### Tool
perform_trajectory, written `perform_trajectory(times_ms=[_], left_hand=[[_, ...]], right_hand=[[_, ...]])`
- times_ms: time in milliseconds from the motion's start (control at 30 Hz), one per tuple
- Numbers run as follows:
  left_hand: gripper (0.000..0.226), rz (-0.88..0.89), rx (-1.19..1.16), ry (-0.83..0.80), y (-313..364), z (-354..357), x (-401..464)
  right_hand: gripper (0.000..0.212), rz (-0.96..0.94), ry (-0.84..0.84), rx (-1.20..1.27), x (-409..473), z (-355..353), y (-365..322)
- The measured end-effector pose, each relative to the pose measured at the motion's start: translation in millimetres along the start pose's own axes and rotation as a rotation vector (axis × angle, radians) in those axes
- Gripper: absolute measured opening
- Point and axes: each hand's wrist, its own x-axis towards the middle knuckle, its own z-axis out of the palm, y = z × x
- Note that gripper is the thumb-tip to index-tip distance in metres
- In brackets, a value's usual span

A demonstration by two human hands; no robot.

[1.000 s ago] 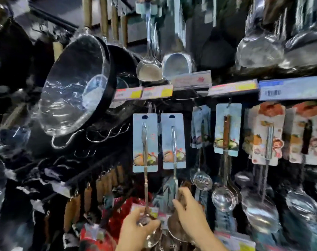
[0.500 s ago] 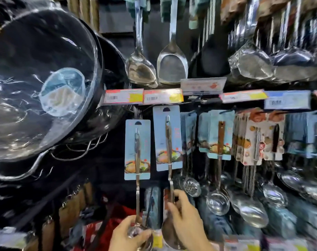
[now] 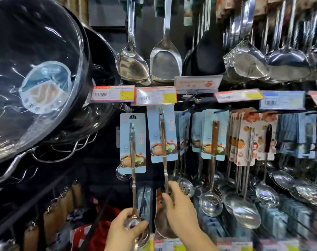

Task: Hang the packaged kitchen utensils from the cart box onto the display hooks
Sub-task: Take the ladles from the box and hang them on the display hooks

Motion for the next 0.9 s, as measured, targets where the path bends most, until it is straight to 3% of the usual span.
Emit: perform_trajectory(times_ms=[400,567,800,900], left_hand=[[0.031,0.007,0.045,-0.008,12,7,11],[0.03,0.014,0.038,-0.002,10,3,11],[0.029,0.015,0.067,0.026,6,-11,13],[0.028,0.003,0.056,0.038,5,-18,12]], right_hand=[[0.016,-0.025,-0.049,0.039,16,15,16],[0.027,-0.003,-0.083,0.04,28,16,23],[0.033,0.152,-0.163,0.083,83,33,38],[0.047,0.239,-0.264,-0.08,105,32,34]])
